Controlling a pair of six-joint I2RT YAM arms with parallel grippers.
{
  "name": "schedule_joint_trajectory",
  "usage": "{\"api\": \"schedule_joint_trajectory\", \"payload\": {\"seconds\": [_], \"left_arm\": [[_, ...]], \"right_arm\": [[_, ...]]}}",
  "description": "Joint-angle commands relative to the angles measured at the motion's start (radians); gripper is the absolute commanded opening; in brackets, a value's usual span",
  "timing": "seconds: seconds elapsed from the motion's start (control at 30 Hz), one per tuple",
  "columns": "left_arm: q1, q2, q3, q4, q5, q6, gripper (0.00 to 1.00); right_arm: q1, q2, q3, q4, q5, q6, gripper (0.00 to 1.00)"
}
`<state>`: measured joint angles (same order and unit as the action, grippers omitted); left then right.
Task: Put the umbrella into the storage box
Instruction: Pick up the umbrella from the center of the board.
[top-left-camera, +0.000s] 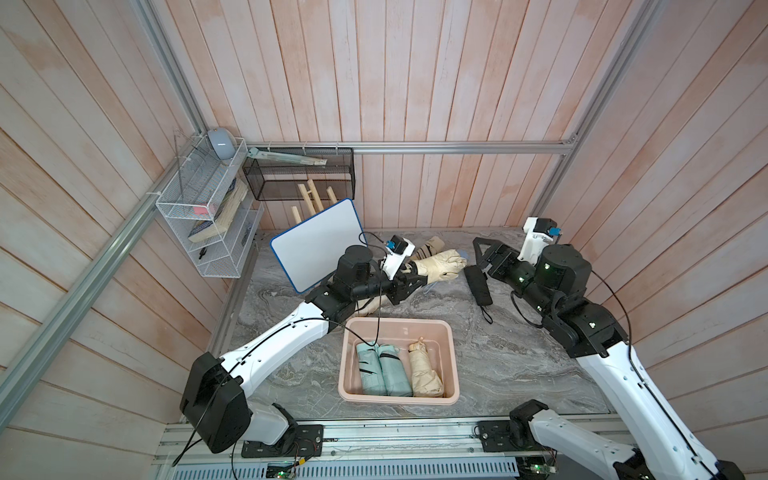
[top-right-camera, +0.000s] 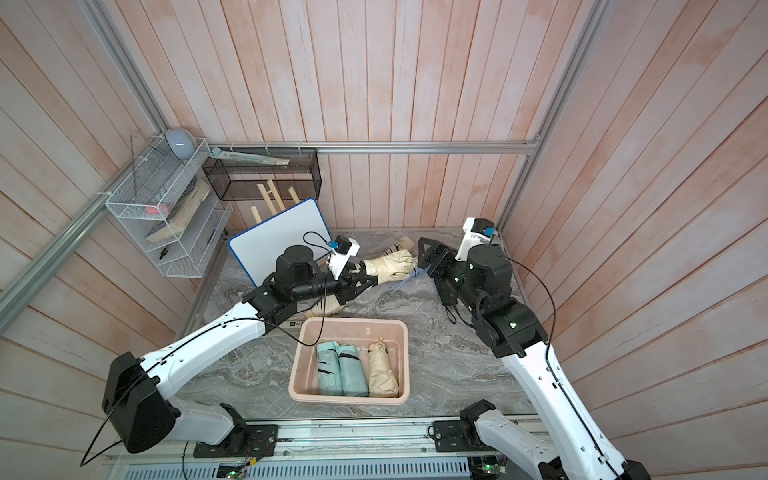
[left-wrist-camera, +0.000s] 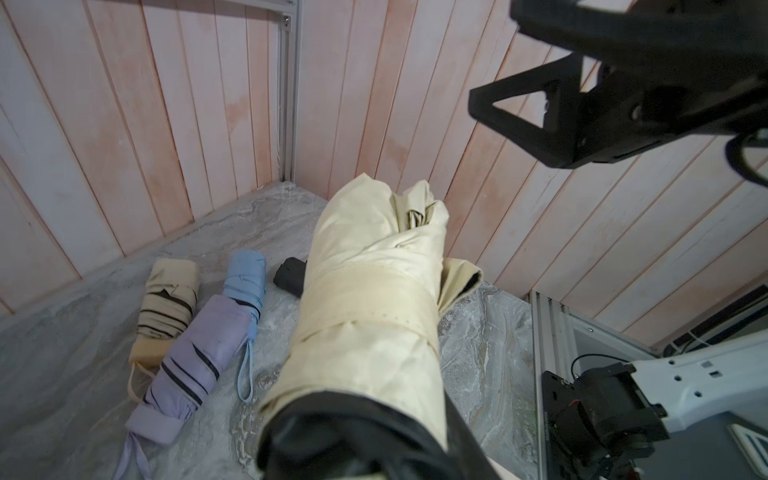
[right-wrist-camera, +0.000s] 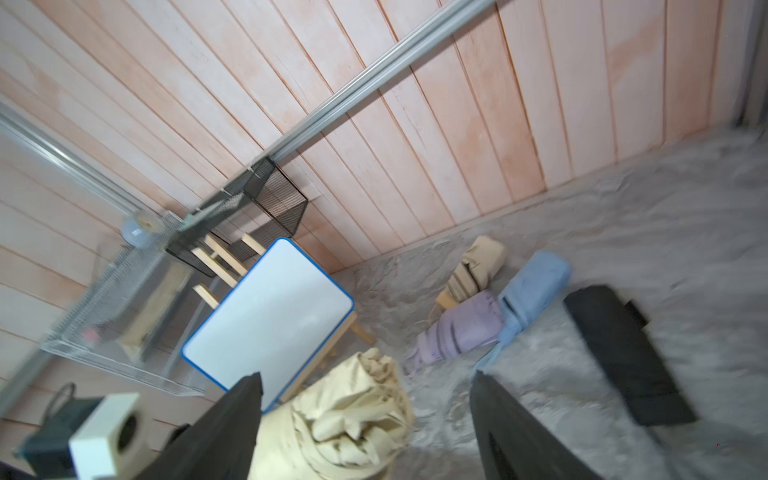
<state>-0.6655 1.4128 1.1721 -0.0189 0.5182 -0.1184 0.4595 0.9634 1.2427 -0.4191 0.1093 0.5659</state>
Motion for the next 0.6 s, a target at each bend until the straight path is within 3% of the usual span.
{"api": "schedule_joint_trajectory", "payload": {"seconds": [0.0,0.13,0.3,0.57], "left_arm": [[0.038,-0.056,0.044,-0.052,0.087,-0.106,0.00],[0.056,-0.058,0.079,-0.154,0.154,-0.128,0.00],[0.064,-0.033,0.142,-0.282,0.257,-0.149,0.00],[0.066,-0.002,0.203,-0.418,0.298,-0.146,0.00]], "right_arm": [[0.006,-0.007,-0.014,-0.065,0.012,-0.433,0.84],[0.050,-0.019,-0.032,-0.058,-0.071,-0.705,0.84],[0.227,-0.001,-0.058,-0.059,0.003,-1.070,0.92],[0.368,0.077,-0.060,-0.073,0.031,-1.376,0.96]]}}
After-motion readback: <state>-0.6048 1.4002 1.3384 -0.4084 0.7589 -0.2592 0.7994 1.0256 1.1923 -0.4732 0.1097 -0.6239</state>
